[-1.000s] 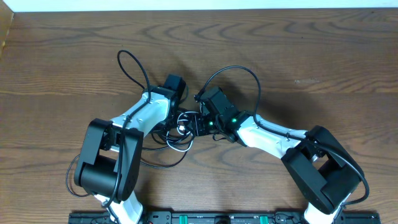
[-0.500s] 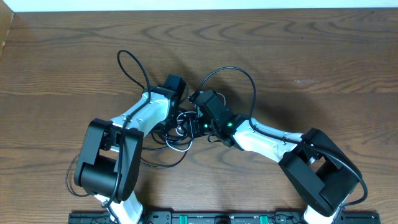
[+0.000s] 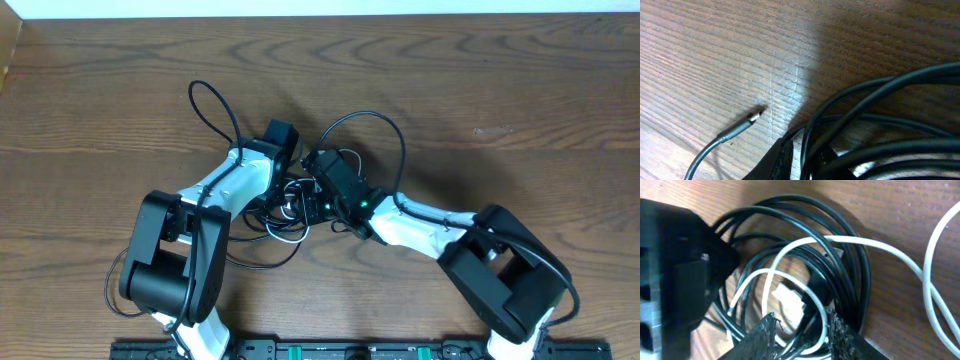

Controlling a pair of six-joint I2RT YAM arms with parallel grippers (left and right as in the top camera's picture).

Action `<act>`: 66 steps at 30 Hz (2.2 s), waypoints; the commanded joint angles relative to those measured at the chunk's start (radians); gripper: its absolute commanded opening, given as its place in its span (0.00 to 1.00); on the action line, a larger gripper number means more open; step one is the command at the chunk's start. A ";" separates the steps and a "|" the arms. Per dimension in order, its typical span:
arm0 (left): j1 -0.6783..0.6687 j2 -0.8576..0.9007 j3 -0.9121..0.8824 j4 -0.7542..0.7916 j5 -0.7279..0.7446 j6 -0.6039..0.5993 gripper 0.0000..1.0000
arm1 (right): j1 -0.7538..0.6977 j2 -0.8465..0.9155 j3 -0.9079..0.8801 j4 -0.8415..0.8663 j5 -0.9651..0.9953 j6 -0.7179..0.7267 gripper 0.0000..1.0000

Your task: Untangle cables

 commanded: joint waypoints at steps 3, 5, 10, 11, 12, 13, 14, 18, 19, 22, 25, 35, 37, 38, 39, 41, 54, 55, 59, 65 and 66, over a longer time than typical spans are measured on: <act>0.003 0.056 -0.042 -0.007 0.047 -0.008 0.20 | 0.005 0.079 -0.004 0.014 0.029 0.043 0.27; 0.003 0.056 -0.042 -0.007 0.047 -0.008 0.20 | 0.004 0.080 -0.004 0.002 0.030 0.042 0.23; 0.003 0.056 -0.042 -0.007 0.047 -0.008 0.20 | 0.002 0.077 -0.004 0.003 0.003 0.043 0.16; 0.003 0.056 -0.042 -0.007 0.047 -0.008 0.20 | 0.001 0.077 -0.004 0.003 0.002 0.043 0.14; 0.003 0.056 -0.042 -0.007 0.047 -0.008 0.20 | 0.000 0.077 -0.004 0.003 0.000 0.042 0.13; 0.003 0.056 -0.042 -0.007 0.047 -0.008 0.20 | -0.001 0.077 -0.004 0.003 0.000 0.042 0.13; 0.003 0.056 -0.042 -0.007 0.047 -0.008 0.20 | -0.005 0.077 -0.004 0.003 0.000 0.043 0.13; 0.003 0.056 -0.042 -0.007 0.047 -0.008 0.20 | -0.015 0.077 -0.004 0.003 -0.008 0.042 0.04; 0.003 0.056 -0.042 -0.007 0.047 -0.008 0.20 | -0.019 0.077 -0.004 0.003 -0.022 0.042 0.02; 0.003 0.056 -0.042 -0.007 0.047 -0.008 0.20 | -0.039 0.077 -0.004 0.013 -0.113 0.010 0.01; 0.003 0.056 -0.042 -0.007 0.047 -0.008 0.20 | -0.074 0.077 -0.004 0.037 -0.259 -0.029 0.01; 0.003 0.056 -0.042 -0.007 0.047 -0.008 0.20 | -0.214 0.077 -0.004 0.040 -0.647 -0.130 0.01; 0.003 0.056 -0.042 -0.007 0.047 -0.008 0.20 | -0.235 0.077 -0.004 0.041 -0.724 -0.167 0.01; 0.003 0.056 -0.042 -0.007 0.047 -0.008 0.20 | -0.245 0.077 -0.004 0.045 -0.768 -0.185 0.01; 0.003 0.056 -0.042 -0.007 0.047 -0.008 0.20 | -0.253 0.077 -0.004 0.050 -0.808 -0.202 0.01; 0.003 0.056 -0.042 -0.007 0.047 -0.008 0.20 | -0.269 0.077 -0.004 0.065 -0.907 -0.240 0.01; 0.003 0.056 -0.042 -0.006 0.047 -0.008 0.20 | -0.202 0.077 -0.004 0.093 -1.048 -0.339 0.01; 0.003 0.056 -0.042 -0.006 0.047 -0.008 0.20 | -0.192 0.077 -0.004 0.099 -1.049 -0.339 0.01; 0.003 0.056 -0.042 -0.006 0.047 -0.008 0.20 | -0.149 0.077 -0.004 0.207 -1.132 -0.300 0.01; 0.003 0.056 -0.042 -0.007 0.047 -0.008 0.20 | -0.134 0.077 -0.004 0.519 -1.206 -0.015 0.01; 0.003 0.056 -0.042 -0.007 0.047 -0.008 0.20 | -0.134 0.077 -0.004 0.563 -1.206 0.032 0.01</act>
